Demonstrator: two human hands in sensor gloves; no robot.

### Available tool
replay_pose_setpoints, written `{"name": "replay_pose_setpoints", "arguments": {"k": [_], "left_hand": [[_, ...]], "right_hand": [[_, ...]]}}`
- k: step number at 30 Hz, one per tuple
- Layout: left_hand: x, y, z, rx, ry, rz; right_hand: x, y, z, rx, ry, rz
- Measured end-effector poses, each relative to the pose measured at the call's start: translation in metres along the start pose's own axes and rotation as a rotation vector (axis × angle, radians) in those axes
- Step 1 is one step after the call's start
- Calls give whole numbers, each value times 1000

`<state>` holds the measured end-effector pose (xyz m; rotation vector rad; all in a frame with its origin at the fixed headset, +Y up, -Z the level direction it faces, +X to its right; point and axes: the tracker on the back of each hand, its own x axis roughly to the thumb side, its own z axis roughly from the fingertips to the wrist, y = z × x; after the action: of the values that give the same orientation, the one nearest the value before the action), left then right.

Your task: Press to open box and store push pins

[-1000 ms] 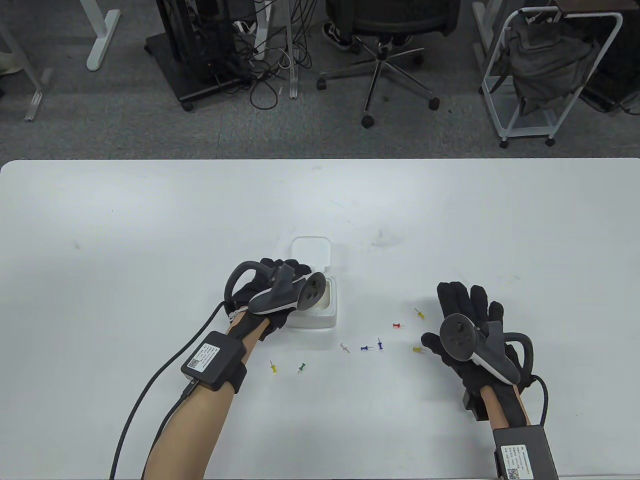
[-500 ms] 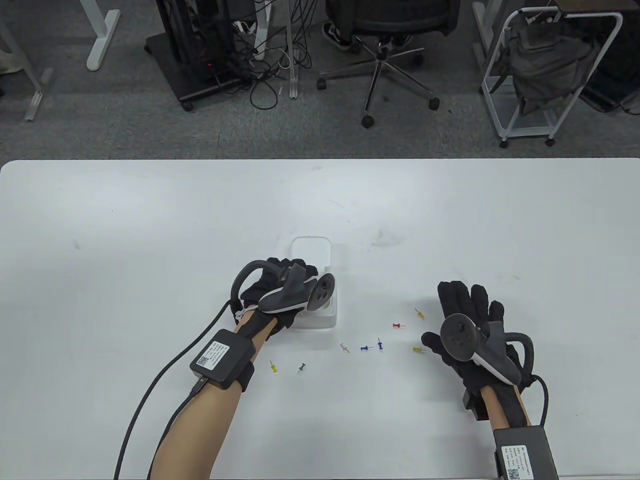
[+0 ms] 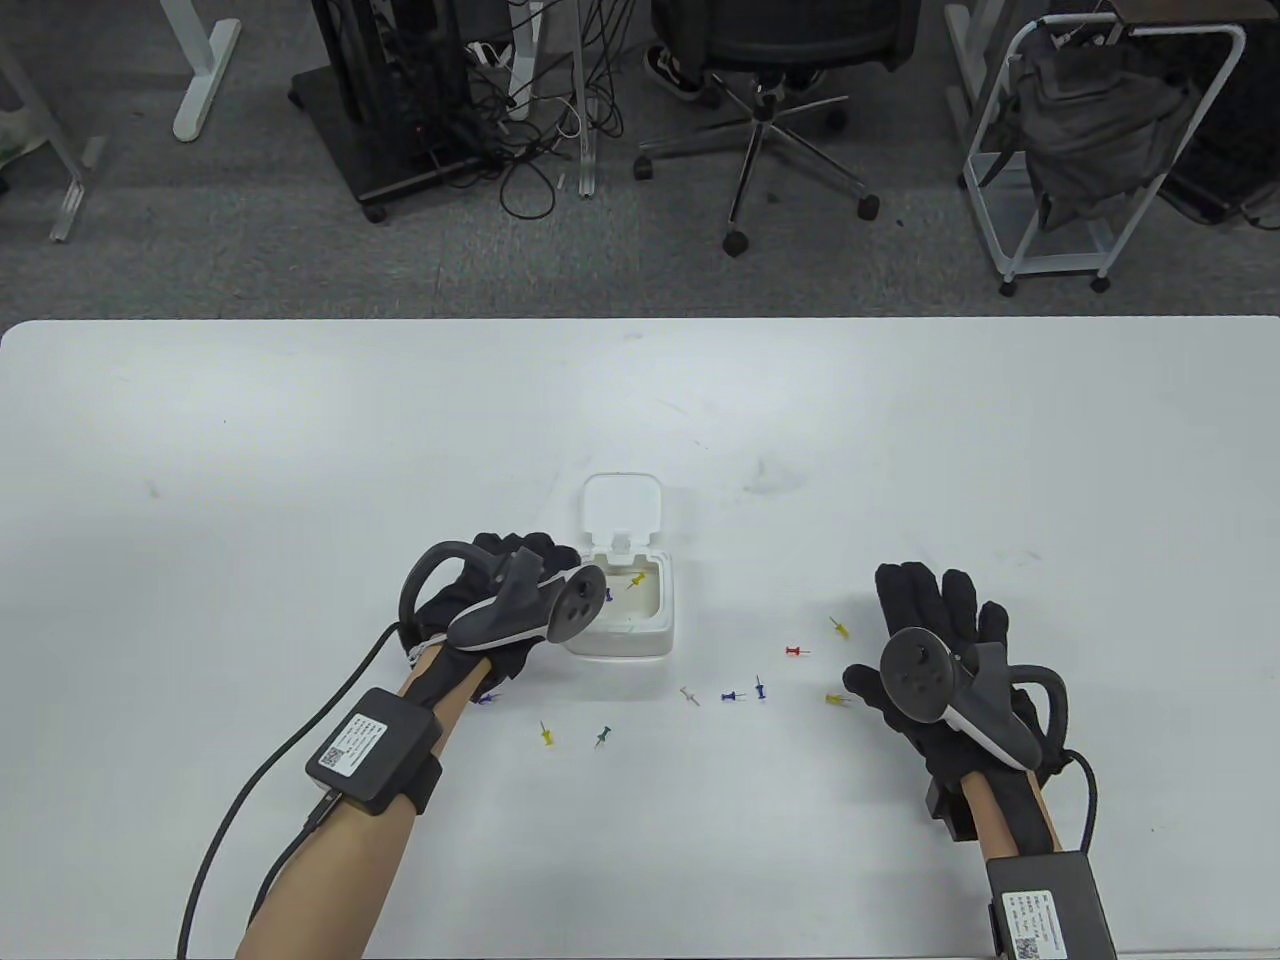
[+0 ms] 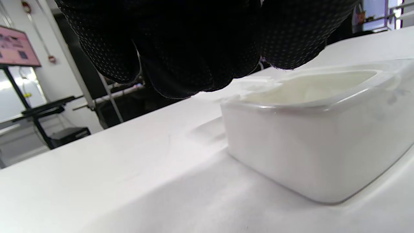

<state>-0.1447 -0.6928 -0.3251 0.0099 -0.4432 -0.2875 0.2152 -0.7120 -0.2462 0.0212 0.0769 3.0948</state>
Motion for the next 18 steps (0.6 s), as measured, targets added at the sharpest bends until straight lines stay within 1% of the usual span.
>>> {"name": "replay_pose_setpoints", "arguments": {"k": [4,12,18], "left_hand": [[-14,-10,21,-1,10,4],[-47,-41,68,-42,58,16],[-62,-61,93,-90,73,12]], "right_hand": [[0,0,0,2,-1,3],[1,0,0,1,1,9],[1,0,0,6,1,14]]}}
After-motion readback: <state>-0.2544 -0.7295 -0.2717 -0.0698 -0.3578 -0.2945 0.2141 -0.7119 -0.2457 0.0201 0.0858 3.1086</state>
